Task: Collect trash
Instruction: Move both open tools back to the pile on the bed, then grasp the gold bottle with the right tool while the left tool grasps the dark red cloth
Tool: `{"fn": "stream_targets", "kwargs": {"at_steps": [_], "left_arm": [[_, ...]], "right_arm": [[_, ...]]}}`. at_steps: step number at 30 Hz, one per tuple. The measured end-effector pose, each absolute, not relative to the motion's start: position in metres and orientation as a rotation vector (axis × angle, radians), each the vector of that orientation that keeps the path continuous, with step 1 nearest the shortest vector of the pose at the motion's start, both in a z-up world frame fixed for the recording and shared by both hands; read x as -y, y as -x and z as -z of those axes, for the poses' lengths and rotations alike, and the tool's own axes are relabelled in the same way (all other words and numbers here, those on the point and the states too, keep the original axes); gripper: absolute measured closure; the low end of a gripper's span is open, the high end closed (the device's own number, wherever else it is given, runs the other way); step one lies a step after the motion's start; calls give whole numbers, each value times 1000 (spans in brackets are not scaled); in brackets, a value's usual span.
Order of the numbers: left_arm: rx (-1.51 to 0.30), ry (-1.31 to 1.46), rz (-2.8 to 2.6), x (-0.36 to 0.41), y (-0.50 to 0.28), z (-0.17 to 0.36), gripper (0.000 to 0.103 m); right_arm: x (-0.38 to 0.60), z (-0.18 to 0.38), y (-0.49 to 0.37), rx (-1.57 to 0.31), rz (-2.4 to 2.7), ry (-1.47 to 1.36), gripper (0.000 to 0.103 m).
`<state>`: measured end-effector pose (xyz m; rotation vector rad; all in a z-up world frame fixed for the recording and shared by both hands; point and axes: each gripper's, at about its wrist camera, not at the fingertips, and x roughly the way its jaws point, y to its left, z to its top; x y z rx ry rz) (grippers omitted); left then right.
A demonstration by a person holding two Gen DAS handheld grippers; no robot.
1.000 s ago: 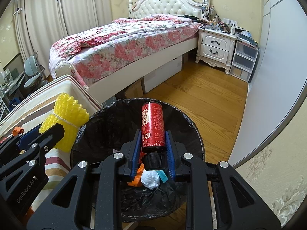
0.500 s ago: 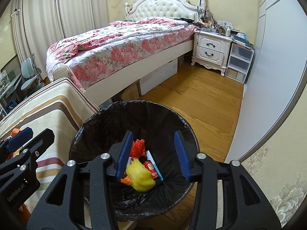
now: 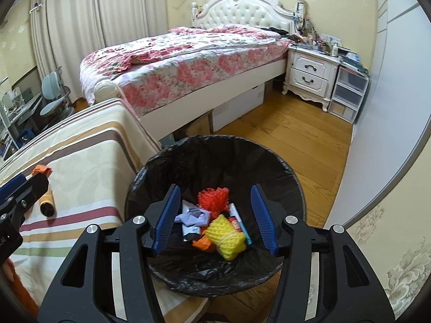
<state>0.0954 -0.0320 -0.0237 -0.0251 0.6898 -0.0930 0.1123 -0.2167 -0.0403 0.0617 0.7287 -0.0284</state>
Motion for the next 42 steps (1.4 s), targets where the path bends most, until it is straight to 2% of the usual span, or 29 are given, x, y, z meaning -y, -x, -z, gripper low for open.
{"fn": "stream_targets", "kwargs": {"at_steps": [19, 35, 37, 42], "left_arm": [[-702, 85, -124, -82, -40, 30, 31], [-796, 144, -157, -133, -50, 49, 31], [-815, 153, -142, -136, -53, 52, 36], [-858, 175, -123, -143, -55, 60, 66]], "right_arm": [[113, 38, -89, -747, -182, 45, 49], [59, 34, -91, -752, -263, 110, 49], [56, 35, -94, -757, -268, 111, 49], [49, 35, -97, -762, -282, 120, 49]]}}
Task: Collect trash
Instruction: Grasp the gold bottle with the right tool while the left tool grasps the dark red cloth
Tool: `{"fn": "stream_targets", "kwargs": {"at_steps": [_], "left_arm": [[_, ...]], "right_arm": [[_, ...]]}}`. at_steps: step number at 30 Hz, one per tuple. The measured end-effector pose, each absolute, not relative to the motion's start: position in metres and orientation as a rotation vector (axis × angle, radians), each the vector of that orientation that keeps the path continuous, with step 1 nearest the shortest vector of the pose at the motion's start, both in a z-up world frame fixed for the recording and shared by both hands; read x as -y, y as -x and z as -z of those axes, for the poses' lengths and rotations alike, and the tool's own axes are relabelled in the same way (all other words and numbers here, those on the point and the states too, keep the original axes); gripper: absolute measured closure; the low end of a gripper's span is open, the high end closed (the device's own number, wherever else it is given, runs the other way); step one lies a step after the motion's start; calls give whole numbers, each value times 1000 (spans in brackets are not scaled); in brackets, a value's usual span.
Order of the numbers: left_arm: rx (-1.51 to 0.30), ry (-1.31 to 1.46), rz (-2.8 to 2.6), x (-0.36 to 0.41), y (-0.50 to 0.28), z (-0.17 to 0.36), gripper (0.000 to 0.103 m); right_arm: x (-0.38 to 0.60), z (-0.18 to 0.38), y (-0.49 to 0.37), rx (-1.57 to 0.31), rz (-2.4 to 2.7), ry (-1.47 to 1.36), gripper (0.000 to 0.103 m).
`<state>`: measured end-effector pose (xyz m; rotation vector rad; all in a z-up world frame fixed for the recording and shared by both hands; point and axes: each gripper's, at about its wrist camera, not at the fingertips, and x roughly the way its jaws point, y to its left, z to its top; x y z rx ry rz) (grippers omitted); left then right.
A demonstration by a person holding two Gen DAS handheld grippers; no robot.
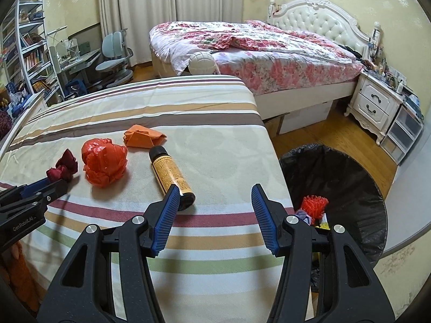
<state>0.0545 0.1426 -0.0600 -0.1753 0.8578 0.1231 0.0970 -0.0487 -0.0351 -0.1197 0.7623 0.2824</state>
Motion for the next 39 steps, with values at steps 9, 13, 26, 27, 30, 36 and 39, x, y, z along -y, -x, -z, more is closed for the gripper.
{"fn": "stream_targets", "kwargs": {"at_steps": [9, 13, 26, 27, 30, 36, 39], "left_arm": [[-851, 195, -107, -148, -49, 59, 90], [-861, 218, -100, -151, -48, 60, 90], [-818, 210, -85, -149, -47, 49, 47], [-822, 207, -82, -148, -50, 50, 47], [-842, 204, -73, -147, -62, 53, 47], [-865, 177, -54, -143, -72, 58, 64], [-864, 151, -47, -139, -72, 59, 74]], "right_arm": [[28, 35, -103, -769, -325, 151, 49], [19, 39, -109, -783, -341, 166, 49], [1, 51, -119, -837, -366, 209, 71], [1, 52, -119, -840, -370, 208, 73], [1, 52, -118, -840, -373, 206, 78], [2, 52, -116, -840, -373, 194, 79], [2, 52, -116, -840, -373, 189, 79]]}}
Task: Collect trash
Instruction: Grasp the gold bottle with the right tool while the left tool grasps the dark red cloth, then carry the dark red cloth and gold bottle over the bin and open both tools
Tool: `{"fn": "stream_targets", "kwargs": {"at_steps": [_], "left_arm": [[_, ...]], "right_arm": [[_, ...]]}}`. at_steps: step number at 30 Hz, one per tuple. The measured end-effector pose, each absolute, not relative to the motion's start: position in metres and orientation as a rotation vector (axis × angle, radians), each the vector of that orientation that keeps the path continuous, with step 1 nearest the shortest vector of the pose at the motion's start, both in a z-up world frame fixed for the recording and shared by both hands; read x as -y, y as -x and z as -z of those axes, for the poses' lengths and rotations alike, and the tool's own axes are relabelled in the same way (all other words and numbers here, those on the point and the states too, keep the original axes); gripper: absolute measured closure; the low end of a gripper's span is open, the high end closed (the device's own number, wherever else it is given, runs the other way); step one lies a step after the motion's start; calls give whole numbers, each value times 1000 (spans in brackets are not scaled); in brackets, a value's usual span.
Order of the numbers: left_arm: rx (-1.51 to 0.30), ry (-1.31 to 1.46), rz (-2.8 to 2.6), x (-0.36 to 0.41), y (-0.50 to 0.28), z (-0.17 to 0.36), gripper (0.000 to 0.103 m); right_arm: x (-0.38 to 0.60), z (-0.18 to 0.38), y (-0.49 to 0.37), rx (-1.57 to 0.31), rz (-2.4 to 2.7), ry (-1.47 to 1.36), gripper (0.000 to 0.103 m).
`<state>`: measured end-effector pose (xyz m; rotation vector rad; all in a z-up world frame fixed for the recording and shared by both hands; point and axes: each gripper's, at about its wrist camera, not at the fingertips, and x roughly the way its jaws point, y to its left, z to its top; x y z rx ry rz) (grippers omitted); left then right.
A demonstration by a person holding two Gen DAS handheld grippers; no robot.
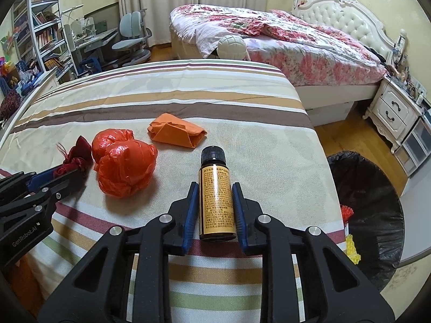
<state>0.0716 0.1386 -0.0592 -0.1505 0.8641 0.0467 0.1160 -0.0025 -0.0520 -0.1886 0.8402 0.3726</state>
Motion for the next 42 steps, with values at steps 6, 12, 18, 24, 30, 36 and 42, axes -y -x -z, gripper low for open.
{"fn": "stream_targets", "kwargs": {"at_steps": [6, 12, 18, 24, 30, 36, 42], "left_arm": [[-846, 149, -53, -138, -67, 57, 80], [-818, 179, -70, -141, -54, 52, 80], [-794, 192, -67, -136, -41, 45, 80], [-758, 187, -40, -123, -32, 33, 80], [-733, 173, 7, -99, -32, 24, 80], [-714, 159, 70, -71, -37, 16, 80], [-700, 138, 126, -39, -49, 11, 80]], "right_arm": [[6, 51, -115, -837, -370, 173, 79], [13, 47, -110, -826, -361, 149, 80], [22, 39, -100, -806, -354, 126, 80], [35, 27, -90, -772, -343, 105, 80], [56, 12, -78, -727, -315, 84, 80], [82, 2, -72, -695, -258, 71, 80], [115, -2, -73, -675, -188, 53, 80]]}}
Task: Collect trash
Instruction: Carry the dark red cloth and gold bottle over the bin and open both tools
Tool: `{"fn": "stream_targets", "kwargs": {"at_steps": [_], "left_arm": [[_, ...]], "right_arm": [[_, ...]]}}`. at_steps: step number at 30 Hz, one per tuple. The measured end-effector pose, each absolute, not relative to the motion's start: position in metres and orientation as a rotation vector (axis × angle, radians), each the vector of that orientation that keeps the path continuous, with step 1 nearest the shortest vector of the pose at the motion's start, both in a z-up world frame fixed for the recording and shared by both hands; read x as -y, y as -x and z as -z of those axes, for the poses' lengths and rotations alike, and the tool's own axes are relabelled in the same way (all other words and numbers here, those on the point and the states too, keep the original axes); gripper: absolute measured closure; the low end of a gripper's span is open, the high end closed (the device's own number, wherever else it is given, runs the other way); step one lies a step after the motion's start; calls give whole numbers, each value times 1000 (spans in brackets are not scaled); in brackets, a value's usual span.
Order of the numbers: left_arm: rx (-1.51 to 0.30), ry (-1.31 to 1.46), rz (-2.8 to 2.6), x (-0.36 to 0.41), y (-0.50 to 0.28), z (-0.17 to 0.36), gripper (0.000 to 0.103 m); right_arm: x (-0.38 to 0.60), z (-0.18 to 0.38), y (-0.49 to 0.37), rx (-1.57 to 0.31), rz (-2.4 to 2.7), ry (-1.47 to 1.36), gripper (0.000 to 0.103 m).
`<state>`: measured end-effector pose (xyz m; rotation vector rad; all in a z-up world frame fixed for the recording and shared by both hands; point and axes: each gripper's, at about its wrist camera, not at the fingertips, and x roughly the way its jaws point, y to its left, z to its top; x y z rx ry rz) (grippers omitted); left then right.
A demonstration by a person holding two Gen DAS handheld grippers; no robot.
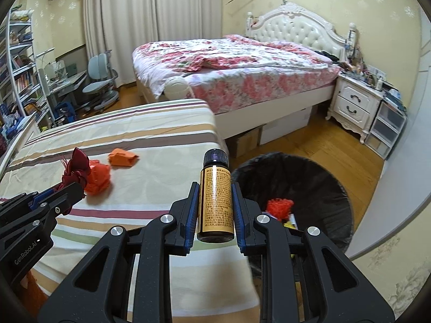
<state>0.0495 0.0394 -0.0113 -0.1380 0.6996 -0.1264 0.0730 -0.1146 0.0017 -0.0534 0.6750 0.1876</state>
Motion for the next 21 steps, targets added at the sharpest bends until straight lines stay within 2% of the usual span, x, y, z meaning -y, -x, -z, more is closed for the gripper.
{"fn": "stream_targets", "kwargs": {"at_steps": [21], "left_arm": [[-686, 43, 221, 50, -87, 16, 80]], "right_arm": [[199, 5, -88, -651, -22, -6, 80]]}}
